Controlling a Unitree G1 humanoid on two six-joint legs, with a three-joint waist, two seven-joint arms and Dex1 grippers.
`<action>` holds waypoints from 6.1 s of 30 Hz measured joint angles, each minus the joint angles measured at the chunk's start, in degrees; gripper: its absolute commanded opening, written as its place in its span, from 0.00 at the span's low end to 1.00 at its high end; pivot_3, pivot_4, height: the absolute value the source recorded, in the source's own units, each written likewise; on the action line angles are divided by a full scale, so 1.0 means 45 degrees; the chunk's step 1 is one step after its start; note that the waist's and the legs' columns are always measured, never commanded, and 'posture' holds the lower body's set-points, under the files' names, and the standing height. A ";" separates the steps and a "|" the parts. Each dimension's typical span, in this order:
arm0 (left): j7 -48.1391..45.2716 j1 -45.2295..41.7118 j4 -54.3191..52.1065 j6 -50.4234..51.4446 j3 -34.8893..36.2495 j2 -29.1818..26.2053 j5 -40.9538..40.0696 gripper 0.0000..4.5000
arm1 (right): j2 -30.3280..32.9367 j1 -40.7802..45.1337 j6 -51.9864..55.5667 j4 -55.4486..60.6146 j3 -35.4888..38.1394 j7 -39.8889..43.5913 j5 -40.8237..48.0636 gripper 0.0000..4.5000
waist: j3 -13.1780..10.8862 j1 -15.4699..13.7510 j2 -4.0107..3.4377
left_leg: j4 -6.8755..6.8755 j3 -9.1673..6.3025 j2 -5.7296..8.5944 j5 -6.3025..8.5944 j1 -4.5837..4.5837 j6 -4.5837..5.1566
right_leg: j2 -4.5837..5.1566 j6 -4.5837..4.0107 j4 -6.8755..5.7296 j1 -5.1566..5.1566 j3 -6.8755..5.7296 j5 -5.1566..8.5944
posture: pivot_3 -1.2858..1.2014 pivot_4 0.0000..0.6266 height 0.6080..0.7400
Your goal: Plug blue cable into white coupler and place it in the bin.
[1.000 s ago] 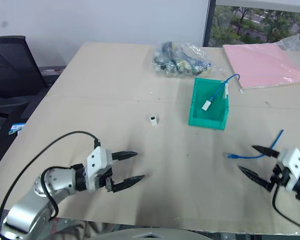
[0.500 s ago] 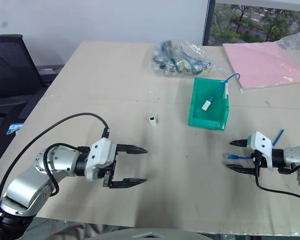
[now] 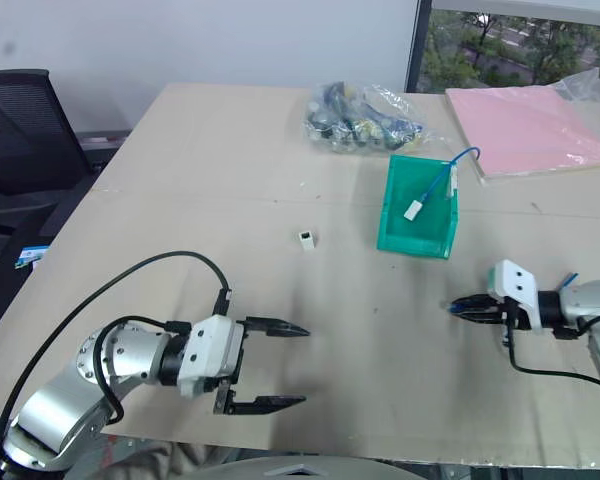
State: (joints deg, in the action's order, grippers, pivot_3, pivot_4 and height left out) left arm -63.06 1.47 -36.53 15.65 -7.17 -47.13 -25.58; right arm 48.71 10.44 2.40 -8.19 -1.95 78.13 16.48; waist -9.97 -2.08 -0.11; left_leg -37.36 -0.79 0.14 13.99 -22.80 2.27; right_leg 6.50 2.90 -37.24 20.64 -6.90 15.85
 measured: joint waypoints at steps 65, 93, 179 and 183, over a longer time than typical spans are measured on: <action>-0.1803 -0.8220 1.1753 0.2054 -0.1959 0.7899 0.1292 0.02 | -0.2851 -0.7532 0.6208 0.8985 0.3541 -0.5964 0.6682 1.00 | -0.0080 0.0160 0.0145 | -0.0129 0.0084 -0.0098 -0.0014 -0.0060 -0.0015 | -0.0123 -0.0044 -0.0158 0.0134 0.0230 -0.0056 | 0.52 0.24 0.91; -0.0648 -0.7316 0.9940 0.8569 -0.0033 0.8750 -0.3425 0.00 | -0.6715 -0.4680 0.7464 0.8781 0.2903 -1.0775 1.1563 0.05 | -0.0079 0.0272 0.0155 | -0.0161 0.0124 -0.0099 -0.0010 -0.0087 -0.0008 | -0.0150 -0.0041 -0.0171 0.0176 0.0305 -0.0071 | 0.52 0.24 0.91; 1.2066 -0.3378 0.8085 -0.0514 -0.0519 0.9976 0.6361 0.17 | -0.4870 -0.4081 0.7346 0.7838 0.4884 -1.0516 1.1636 0.00 | -0.0062 -0.0048 0.0138 | -0.0236 0.0121 -0.0103 -0.0002 -0.0197 0.0016 | -0.0167 -0.0035 -0.0151 0.0243 0.0294 -0.0152 | 0.52 0.24 0.91; 1.0840 -0.3452 0.8306 -0.1141 -0.0634 0.9208 0.6177 0.17 | -0.4908 -0.4081 0.7345 0.7838 0.4875 -1.0510 1.1481 0.00 | -0.0061 -0.0032 0.0135 | -0.0234 0.0125 -0.0104 -0.0002 -0.0197 0.0016 | -0.0169 -0.0037 -0.0151 0.0244 0.0294 -0.0153 | 0.52 0.24 0.91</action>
State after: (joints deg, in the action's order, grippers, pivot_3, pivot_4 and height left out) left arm -14.28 -14.07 0.85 10.52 -10.02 -5.70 2.22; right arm 26.62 -7.93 35.46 27.08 19.98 30.84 68.14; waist -10.24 -2.23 0.50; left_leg -38.42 -0.23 -0.33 13.98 -23.69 2.34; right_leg 5.74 2.73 -37.92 21.74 -5.58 15.16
